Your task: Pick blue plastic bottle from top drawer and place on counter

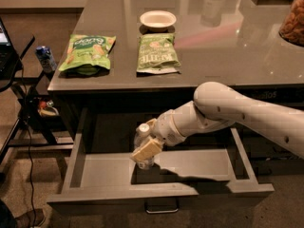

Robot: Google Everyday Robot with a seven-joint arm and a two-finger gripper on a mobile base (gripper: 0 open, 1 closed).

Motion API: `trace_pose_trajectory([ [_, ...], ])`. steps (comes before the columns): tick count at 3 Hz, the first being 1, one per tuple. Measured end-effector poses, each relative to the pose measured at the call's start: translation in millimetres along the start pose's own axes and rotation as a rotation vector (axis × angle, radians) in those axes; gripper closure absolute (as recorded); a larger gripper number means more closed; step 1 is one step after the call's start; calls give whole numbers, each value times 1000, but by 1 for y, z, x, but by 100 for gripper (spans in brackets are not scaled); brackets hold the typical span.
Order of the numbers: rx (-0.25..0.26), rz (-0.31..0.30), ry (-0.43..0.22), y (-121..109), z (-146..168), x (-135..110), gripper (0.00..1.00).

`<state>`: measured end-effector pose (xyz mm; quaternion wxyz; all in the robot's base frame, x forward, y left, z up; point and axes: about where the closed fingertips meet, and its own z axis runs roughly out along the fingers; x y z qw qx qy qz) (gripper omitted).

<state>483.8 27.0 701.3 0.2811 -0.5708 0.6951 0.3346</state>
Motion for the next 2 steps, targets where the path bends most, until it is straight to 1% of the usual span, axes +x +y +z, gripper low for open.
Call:
trace_pose_trajectory([
  [2,0,0,0,0,0,0,89],
])
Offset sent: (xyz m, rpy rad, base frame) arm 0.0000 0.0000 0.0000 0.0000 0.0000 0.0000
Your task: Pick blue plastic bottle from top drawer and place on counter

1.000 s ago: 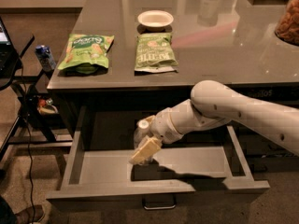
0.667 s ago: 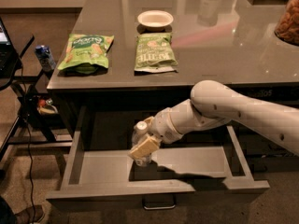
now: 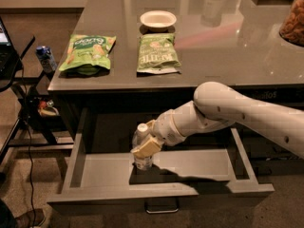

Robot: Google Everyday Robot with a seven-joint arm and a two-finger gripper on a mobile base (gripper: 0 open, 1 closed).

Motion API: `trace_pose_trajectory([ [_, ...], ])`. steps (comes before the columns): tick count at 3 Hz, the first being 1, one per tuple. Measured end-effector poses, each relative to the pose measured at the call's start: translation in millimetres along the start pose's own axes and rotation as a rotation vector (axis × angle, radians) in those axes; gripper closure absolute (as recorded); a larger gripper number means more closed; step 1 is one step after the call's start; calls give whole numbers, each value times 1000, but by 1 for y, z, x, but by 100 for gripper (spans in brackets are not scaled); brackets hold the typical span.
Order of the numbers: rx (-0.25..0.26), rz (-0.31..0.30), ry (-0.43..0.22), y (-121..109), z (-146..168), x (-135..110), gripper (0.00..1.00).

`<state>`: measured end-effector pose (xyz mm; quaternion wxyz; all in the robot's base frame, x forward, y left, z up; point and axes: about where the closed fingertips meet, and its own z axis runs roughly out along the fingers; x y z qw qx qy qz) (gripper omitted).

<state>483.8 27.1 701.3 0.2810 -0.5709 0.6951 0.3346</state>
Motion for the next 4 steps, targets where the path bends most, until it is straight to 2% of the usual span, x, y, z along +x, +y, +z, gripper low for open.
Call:
trace_pose_trajectory([
  [1,0,0,0,0,0,0,100],
  [2,-1,9,-7,2,2,-1,100],
  [4,40,22,-13,3,-15,-21,100],
])
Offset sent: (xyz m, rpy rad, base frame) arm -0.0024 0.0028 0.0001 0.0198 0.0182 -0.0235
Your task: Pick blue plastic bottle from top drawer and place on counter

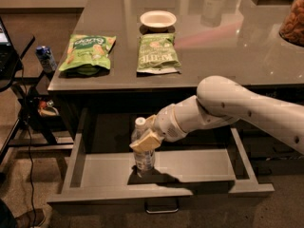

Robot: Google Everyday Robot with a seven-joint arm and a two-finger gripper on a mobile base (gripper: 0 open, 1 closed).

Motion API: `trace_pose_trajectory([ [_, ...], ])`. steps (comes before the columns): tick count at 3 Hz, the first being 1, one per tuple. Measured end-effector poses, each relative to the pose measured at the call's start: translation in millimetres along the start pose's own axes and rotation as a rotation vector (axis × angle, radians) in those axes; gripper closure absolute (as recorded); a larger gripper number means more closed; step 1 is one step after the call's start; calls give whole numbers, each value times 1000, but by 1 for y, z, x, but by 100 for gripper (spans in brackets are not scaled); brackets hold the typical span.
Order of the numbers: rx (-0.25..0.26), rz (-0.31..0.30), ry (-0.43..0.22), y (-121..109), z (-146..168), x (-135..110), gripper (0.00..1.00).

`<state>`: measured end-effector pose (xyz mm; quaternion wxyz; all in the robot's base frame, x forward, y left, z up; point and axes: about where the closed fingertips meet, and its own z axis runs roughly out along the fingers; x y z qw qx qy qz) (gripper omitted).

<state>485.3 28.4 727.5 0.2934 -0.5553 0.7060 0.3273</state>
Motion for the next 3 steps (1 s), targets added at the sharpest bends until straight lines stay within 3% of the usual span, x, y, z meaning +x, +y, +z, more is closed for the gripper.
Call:
trace_pose_trajectory([
  [2,72,-11,45,-10,-39,-28,100],
  [3,129,-59,88,-16,-79,-71,100],
])
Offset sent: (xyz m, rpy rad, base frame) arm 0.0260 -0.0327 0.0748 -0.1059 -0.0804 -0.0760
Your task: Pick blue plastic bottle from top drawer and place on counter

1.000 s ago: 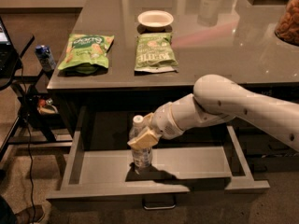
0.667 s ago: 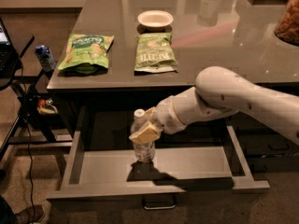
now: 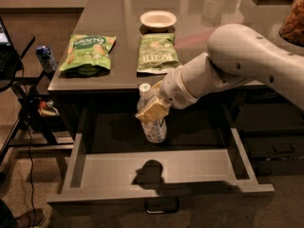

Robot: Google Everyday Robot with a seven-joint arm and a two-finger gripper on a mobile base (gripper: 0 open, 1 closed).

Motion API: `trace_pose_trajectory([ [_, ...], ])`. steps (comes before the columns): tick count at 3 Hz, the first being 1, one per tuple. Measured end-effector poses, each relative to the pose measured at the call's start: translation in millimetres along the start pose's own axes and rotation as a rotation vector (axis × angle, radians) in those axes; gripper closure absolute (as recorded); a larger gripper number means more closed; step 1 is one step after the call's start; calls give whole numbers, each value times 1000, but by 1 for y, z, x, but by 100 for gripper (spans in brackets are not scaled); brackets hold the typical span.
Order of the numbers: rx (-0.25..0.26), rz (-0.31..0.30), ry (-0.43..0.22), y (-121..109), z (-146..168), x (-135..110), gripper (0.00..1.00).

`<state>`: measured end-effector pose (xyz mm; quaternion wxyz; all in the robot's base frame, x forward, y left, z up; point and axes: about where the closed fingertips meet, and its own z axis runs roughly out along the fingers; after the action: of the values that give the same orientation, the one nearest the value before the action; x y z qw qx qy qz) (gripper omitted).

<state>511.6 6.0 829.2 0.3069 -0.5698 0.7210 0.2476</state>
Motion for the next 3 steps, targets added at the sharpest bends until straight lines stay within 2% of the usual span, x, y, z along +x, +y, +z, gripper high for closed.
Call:
trace_pose_trajectory([
  [1,0,0,0,0,0,0,100],
  [2,15,-24,-3,-7,-14,-12,100],
  [3,37,-43,-7,-19,-38,-38,100],
])
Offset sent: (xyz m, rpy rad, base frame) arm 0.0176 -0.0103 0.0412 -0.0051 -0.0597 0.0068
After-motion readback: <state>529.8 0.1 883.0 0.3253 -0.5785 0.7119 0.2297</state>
